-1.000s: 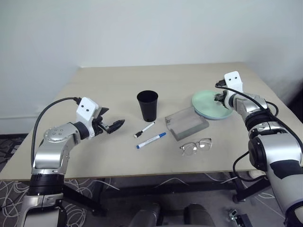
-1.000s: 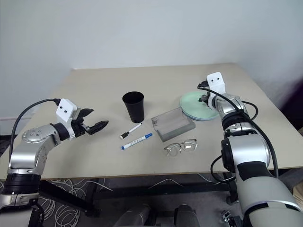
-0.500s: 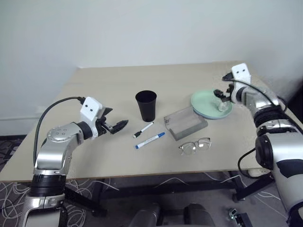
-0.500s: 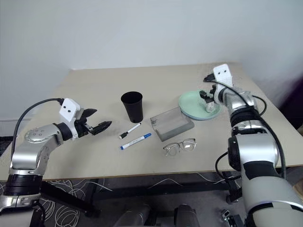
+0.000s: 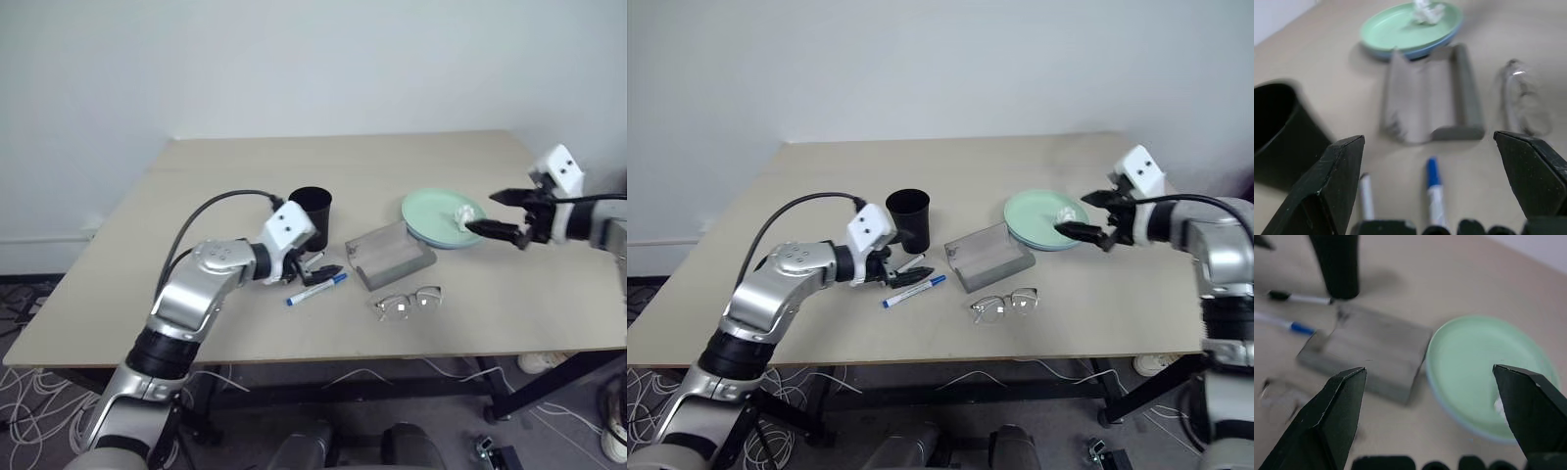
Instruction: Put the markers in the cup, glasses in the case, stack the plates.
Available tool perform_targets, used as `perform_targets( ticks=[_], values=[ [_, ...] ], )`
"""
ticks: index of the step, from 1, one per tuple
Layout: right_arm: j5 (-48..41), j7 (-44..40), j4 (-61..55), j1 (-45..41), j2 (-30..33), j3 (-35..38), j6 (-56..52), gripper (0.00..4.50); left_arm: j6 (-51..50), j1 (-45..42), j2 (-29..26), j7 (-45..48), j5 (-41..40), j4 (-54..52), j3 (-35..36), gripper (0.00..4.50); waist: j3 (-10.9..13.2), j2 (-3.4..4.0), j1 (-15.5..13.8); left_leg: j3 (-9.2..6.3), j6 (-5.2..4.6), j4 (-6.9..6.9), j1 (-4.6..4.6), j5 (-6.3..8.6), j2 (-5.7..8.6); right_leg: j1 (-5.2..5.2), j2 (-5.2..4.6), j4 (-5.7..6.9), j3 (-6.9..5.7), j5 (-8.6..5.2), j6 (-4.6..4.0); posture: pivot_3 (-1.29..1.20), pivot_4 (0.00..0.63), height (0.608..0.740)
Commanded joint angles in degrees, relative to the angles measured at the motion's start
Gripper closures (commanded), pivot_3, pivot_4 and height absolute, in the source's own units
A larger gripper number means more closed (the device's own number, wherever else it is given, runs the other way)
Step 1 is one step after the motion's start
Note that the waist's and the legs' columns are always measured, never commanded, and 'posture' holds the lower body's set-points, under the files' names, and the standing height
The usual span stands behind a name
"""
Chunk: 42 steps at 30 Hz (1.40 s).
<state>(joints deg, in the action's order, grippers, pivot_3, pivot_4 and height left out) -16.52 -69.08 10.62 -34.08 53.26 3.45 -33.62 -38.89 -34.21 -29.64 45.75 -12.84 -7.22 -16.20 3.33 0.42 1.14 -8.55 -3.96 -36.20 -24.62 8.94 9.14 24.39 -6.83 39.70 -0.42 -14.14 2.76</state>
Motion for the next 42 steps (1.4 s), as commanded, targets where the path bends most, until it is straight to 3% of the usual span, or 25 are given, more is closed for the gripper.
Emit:
perform_targets(
  ticks=[1, 6, 16, 42],
  values=[
    [-3.4, -6.1, -3.8, 3.0, 3.8, 3.2, 2.9, 0.04, -2.7, -5.3, 2.3, 0.6, 1.5, 1.0, -3.4, 0.00, 0.0, -0.02, 0.1, 0.02, 0.00, 0.00, 0.00, 0.00, 0.00, 0.01, 0.00, 0.00, -0.03, 0.00, 0.00, 0.00, 0.000, 0.692],
    [-4.0, -7.2, -3.4, 5.4, 5.7, 4.0, 5.4, 0.04, -12.2, -13.4, 10.0, -0.6, 2.5, 4.4, -9.4, 0.00, 0.1, -0.10, 0.1, 0.03, -0.03, -0.09, -0.08, 0.02, -0.01, -0.05, -0.18, 0.00, -0.20, -0.03, 0.05, 0.00, 0.000, 0.692],
    [-4.8, -4.3, -6.0, 9.3, 5.6, 5.8, 5.1, 0.04, -15.5, -21.9, 16.0, 0.7, 10.2, 12.9, -24.8, 0.00, 0.1, -0.14, 0.0, 0.05, -0.12, -0.15, -0.11, 0.07, -0.03, -0.07, -0.24, -0.04, -0.27, -0.08, 0.17, 0.00, 0.000, 0.692],
    [-6.8, 0.6, -11.0, 16.0, 5.7, 9.3, 2.9, 0.04, -7.3, -26.4, 29.0, 1.6, 17.5, 32.6, -25.4, 0.00, 0.2, -0.32, 0.0, 0.08, -0.32, -0.40, -0.21, 0.21, -0.02, -0.13, -0.27, -0.06, -0.28, -0.15, 0.31, 0.00, 0.000, 0.692]
  ],
)
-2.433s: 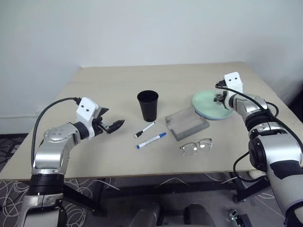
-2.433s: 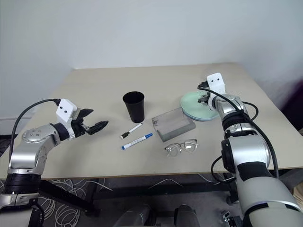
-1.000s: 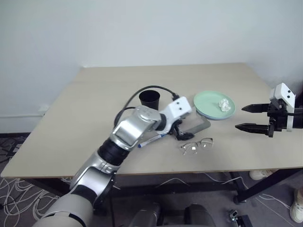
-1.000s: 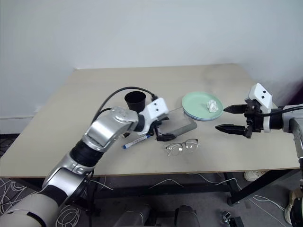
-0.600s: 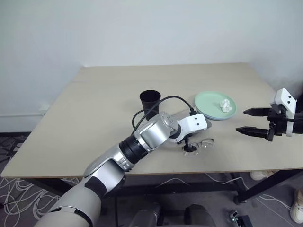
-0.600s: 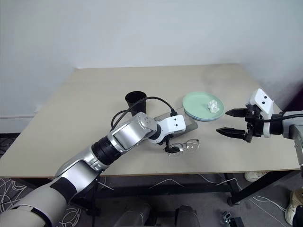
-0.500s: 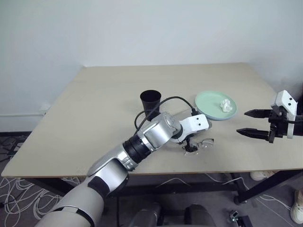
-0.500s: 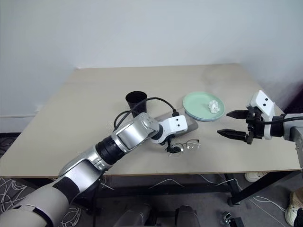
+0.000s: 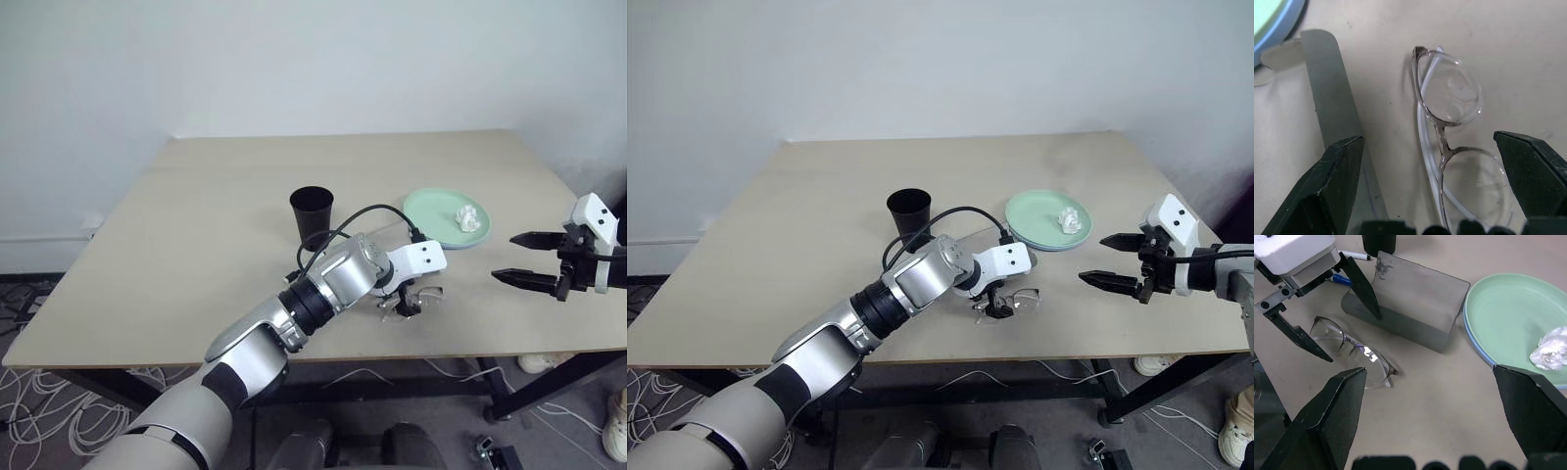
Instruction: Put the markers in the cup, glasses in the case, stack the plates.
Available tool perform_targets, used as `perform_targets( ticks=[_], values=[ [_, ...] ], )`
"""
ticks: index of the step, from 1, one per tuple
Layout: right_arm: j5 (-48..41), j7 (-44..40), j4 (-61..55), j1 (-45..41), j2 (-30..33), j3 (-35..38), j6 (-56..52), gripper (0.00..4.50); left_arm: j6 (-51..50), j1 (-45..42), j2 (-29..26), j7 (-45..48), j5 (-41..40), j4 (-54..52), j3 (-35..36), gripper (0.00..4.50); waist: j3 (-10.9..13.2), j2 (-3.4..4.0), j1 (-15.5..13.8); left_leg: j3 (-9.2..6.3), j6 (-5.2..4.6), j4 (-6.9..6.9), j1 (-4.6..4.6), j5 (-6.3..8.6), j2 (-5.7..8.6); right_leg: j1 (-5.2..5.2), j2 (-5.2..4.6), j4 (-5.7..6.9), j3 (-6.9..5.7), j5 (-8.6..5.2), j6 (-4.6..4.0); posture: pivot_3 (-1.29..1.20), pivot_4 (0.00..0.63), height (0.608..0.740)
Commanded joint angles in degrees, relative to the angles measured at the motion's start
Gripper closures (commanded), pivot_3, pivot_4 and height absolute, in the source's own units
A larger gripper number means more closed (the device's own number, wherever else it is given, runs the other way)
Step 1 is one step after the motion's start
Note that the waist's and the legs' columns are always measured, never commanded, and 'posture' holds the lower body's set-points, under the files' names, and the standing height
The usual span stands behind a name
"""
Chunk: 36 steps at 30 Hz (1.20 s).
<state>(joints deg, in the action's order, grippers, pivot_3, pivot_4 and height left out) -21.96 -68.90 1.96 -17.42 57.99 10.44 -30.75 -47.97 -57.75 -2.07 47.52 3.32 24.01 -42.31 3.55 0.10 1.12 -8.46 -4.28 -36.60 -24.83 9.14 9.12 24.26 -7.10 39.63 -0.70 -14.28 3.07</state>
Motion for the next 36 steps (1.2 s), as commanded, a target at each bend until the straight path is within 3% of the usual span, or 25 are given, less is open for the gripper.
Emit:
perform_targets(
  ticks=[1, 4, 6, 17, 34, 36],
  values=[
    [-1.4, 0.5, -2.5, -0.6, 1.0, 2.3, -0.1, 0.04, 2.2, -3.0, 2.0, -0.3, 1.6, 2.3, 0.9, 0.00, 0.0, -0.01, 0.0, 0.00, 0.00, -0.01, -0.01, 0.00, 0.00, 0.00, 0.00, 0.00, 0.00, 0.02, 0.04, 0.00, 0.000, 0.692],
    [-1.5, 0.9, -2.8, -0.6, 0.9, 2.1, -0.4, 0.04, 3.1, -3.4, 3.2, -0.5, 2.2, 4.2, 1.4, 0.00, 0.0, -0.02, 0.0, 0.00, -0.02, -0.04, -0.03, 0.01, 0.00, -0.01, -0.01, 0.00, -0.02, 0.03, 0.06, 0.00, 0.000, 0.692],
    [-1.7, 1.2, -3.2, -0.7, 0.8, 2.0, -0.7, 0.00, 3.7, -3.3, 3.7, -0.5, 2.3, 4.7, 1.6, 0.36, 0.0, -0.02, 0.0, 0.01, -0.06, -0.05, -0.04, 0.04, 0.00, -0.01, -0.02, 0.00, -0.01, 0.02, 0.07, 0.00, 0.000, 0.692],
    [-1.9, 2.4, -4.3, -1.2, 0.7, 1.4, -2.1, 0.00, 4.6, -2.7, 3.9, 0.3, 3.9, 5.5, 1.9, 4.11, 0.0, -0.01, 0.0, 0.02, -0.10, -0.15, -0.04, 0.07, 0.00, -0.05, -0.01, 0.00, -0.03, 0.03, 0.12, 0.00, 0.000, 0.692],
    [-1.6, 3.5, -4.2, -3.3, 0.5, -0.3, -3.0, 0.00, 10.5, -2.6, 1.3, 4.6, 6.2, 4.2, 0.5, 4.11, 0.0, 0.03, 0.0, 0.03, -0.14, -0.20, -0.04, 0.10, 0.01, -0.06, -0.01, 0.00, -0.02, 0.01, 0.12, 0.00, 0.000, 0.692],
    [-1.6, 3.6, -4.2, -3.4, 0.4, -0.4, -3.1, 0.00, 10.7, -2.5, 1.5, 5.0, 6.2, 4.5, 0.9, 3.57, 0.0, 0.04, 0.0, 0.03, -0.14, -0.20, -0.05, 0.10, 0.01, -0.06, 0.00, 0.01, -0.02, 0.02, 0.14, 0.00, 0.000, 0.692]
  ],
)
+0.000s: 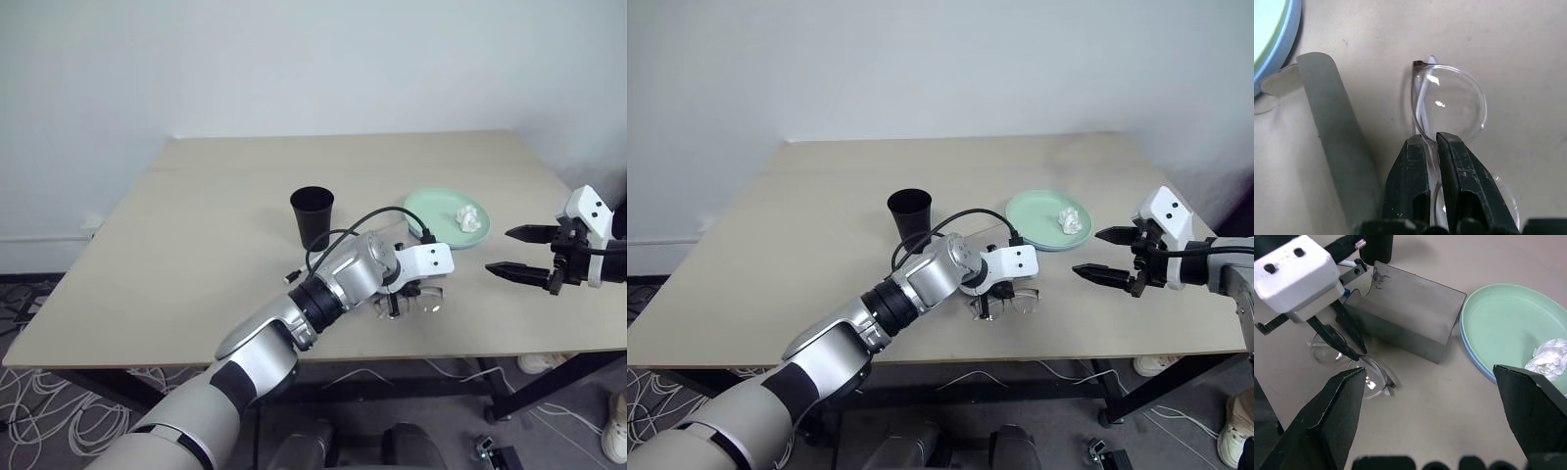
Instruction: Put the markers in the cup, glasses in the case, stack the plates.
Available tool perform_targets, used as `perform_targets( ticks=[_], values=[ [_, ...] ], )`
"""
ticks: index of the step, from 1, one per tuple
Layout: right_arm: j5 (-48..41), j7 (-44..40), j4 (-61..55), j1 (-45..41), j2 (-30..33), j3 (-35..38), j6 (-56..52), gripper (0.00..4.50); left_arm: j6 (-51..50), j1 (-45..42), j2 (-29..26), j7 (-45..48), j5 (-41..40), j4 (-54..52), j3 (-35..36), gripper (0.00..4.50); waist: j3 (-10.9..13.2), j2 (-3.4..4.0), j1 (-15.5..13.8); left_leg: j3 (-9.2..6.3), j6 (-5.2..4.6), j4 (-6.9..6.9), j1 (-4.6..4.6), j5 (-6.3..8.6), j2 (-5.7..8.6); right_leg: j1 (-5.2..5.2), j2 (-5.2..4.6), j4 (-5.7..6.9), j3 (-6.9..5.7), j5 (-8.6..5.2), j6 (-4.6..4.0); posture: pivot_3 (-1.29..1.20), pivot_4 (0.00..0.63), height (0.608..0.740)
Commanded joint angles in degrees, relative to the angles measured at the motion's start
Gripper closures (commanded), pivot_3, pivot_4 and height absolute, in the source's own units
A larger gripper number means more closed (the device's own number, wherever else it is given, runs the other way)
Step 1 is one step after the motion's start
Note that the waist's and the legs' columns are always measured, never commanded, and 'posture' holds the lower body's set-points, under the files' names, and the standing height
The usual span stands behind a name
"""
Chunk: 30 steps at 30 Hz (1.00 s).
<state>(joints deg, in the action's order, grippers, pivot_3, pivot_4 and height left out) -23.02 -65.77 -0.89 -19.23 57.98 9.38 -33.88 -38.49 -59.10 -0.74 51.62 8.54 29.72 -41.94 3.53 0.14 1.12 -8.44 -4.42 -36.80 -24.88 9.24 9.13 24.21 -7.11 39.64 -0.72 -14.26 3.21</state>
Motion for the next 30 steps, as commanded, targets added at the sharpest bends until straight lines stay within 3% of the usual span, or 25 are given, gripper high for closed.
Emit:
perform_targets(
  ticks=[1, 8, 21, 24, 30],
  values=[
    [-0.6, 0.6, -1.5, -1.5, 0.3, 0.6, -0.1, 0.00, 1.1, -1.2, 0.3, 0.9, 1.0, -1.1, 0.8, 3.21, 0.0, 0.00, 0.0, 0.01, 0.00, 0.00, 0.00, 0.00, 0.00, 0.00, 0.00, 0.00, 0.00, 0.00, 0.00, 0.00, 0.000, 0.692],
    [-0.7, 0.8, -1.7, -1.7, 0.2, 0.3, -0.5, 0.00, 1.1, -1.3, 1.3, -0.3, 2.2, 0.3, 1.5, 0.84, 0.0, -0.01, 0.0, 0.01, -0.01, -0.01, -0.01, 0.00, 0.01, 0.00, -0.01, 0.00, 0.01, 0.00, 0.03, 0.00, 0.000, 0.692],
    [-0.9, 1.5, -2.0, -1.9, 0.0, 0.1, -0.7, 0.00, 1.9, -0.8, 2.1, -0.2, 3.6, 2.4, 1.0, 0.84, 0.0, 0.00, 0.0, 0.00, -0.01, -0.01, -0.01, 0.00, 0.01, 0.00, 0.00, 0.00, 0.00, 0.01, 0.05, 0.00, 0.000, 0.692],
    [-1.0, 1.8, -2.5, -1.6, -0.1, 0.3, -0.9, 0.00, 2.2, -1.0, 2.8, -0.3, 3.9, 3.6, 0.8, 1.41, 0.0, 0.00, 0.0, 0.00, -0.01, -0.02, -0.01, 0.00, 0.01, 0.00, 0.00, 0.00, -0.01, 0.00, 0.05, 0.00, 0.000, 0.692],
    [-1.1, 2.2, -2.8, -1.4, -0.2, 0.3, -1.0, 0.00, 2.8, -1.0, 3.1, -0.2, 4.6, 4.5, 1.0, 3.51, 0.0, -0.02, 0.0, 0.00, -0.01, -0.02, -0.01, 0.00, 0.01, -0.01, 0.00, 0.01, -0.01, 0.01, 0.05, 0.00, 0.000, 0.692]
  ],
)
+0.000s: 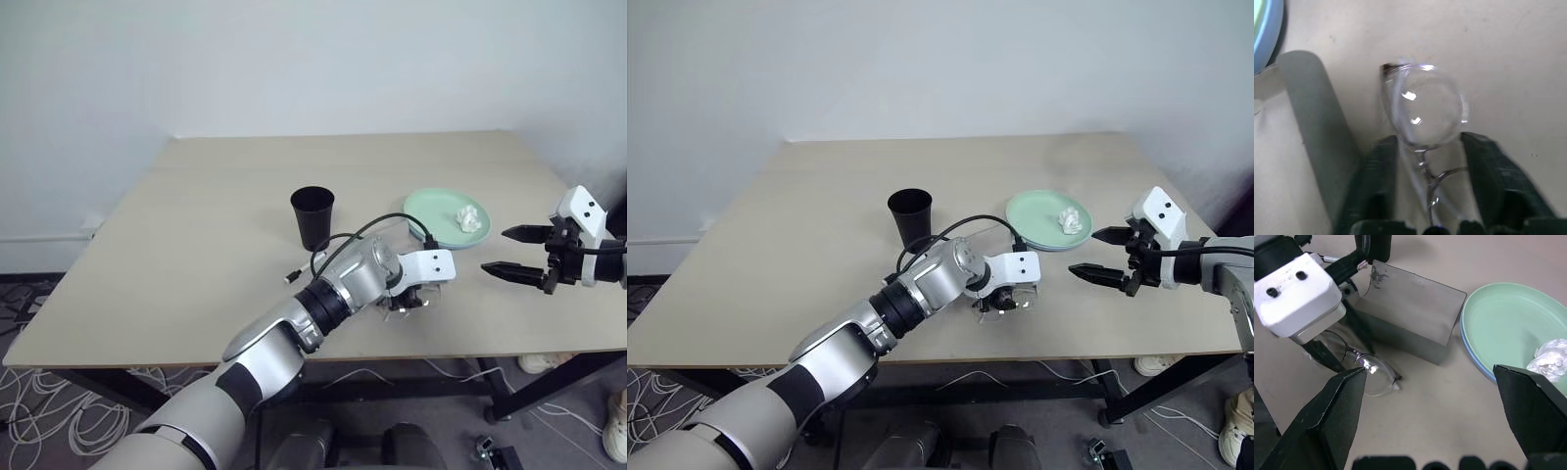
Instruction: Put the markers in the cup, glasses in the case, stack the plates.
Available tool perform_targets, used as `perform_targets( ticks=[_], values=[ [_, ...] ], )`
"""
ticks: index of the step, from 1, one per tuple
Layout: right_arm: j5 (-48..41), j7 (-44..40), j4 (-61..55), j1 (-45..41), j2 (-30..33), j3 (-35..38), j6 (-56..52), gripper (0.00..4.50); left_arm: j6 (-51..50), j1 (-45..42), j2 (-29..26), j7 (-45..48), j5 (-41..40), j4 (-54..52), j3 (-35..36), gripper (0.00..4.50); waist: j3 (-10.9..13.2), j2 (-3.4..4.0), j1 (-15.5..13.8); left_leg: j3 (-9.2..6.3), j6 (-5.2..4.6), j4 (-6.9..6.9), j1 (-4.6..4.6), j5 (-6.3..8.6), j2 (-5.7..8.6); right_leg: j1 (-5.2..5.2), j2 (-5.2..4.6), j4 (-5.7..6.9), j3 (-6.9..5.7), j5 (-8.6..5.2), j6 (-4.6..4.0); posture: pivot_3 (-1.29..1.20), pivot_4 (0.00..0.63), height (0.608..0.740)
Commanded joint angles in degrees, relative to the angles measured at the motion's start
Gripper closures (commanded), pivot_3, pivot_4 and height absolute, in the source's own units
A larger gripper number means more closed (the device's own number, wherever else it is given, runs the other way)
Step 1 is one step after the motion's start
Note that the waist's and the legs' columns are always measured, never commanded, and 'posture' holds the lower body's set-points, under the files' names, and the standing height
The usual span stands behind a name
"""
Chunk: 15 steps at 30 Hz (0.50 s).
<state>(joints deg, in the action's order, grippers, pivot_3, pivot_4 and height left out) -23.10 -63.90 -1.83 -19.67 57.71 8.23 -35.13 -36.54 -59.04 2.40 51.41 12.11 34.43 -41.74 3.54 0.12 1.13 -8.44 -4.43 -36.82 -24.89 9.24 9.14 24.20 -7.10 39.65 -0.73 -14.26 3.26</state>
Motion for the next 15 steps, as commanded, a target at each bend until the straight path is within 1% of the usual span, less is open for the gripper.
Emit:
perform_targets(
  ticks=[1, 3, 5, 12, 14, 15],
  values=[
    [-1.0, 0.4, -1.9, -1.0, 0.0, 1.4, 0.2, 0.00, 0.9, -1.0, 0.0, 0.0, 1.1, -0.2, 0.9, 3.86, 0.0, 0.01, 0.0, -0.01, 0.00, 0.00, 0.00, 0.00, 0.00, -0.01, 0.00, 0.00, 0.00, 0.00, 0.00, 0.00, 0.000, 0.692],
    [-1.0, 0.4, -1.7, -1.1, 0.0, 1.3, 0.3, 0.00, 1.0, -0.9, -0.1, 0.7, 1.4, -0.4, 0.8, 4.28, 0.0, 0.01, -0.1, -0.01, 0.00, -0.01, 0.04, 0.00, 0.00, -0.09, -0.01, 0.00, -0.01, 0.00, 0.01, 0.00, 0.000, 0.692],
    [-0.9, 0.4, -1.6, -1.1, 0.0, 1.3, 0.4, 0.00, 1.1, -0.8, -0.1, 1.1, 1.5, -0.5, 0.8, 4.44, 0.0, 0.02, -0.1, -0.01, -0.01, -0.04, 0.15, 0.01, 0.00, -0.30, -0.05, -0.01, -0.05, -0.03, -0.05, 0.00, 0.000, 0.692],
    [-0.9, 0.4, -1.6, -1.1, -0.1, 1.3, 0.4, 0.00, 1.1, -0.7, -0.1, 1.3, 1.9, -0.6, 1.0, 4.50, 0.0, 0.03, 0.1, 0.33, -0.04, 0.02, 0.15, 0.04, -0.05, -0.65, -0.37, 0.10, -0.16, -0.10, -0.03, 0.00, 0.000, 0.692],
    [-0.9, 0.4, -1.6, -1.1, -0.1, 1.3, 0.4, 0.00, 1.1, -0.6, 0.0, 1.3, 2.0, -0.6, 1.0, 4.50, 0.0, 0.02, 0.2, 0.99, -0.06, 0.32, 0.16, 0.05, -0.21, -0.66, -0.80, 0.12, -0.27, -0.10, -0.03, 0.00, 0.000, 0.692],
    [-0.9, 0.4, -1.6, -1.1, -0.1, 1.3, 0.4, 0.00, 1.1, -0.6, 0.0, 1.4, 2.0, -0.6, 1.1, 4.50, 0.0, 0.03, 0.3, 1.78, -0.07, 0.39, 0.11, 0.06, -0.68, -0.65, -0.98, 0.11, -0.34, -0.10, -0.03, 0.00, 0.000, 0.692]
  ],
)
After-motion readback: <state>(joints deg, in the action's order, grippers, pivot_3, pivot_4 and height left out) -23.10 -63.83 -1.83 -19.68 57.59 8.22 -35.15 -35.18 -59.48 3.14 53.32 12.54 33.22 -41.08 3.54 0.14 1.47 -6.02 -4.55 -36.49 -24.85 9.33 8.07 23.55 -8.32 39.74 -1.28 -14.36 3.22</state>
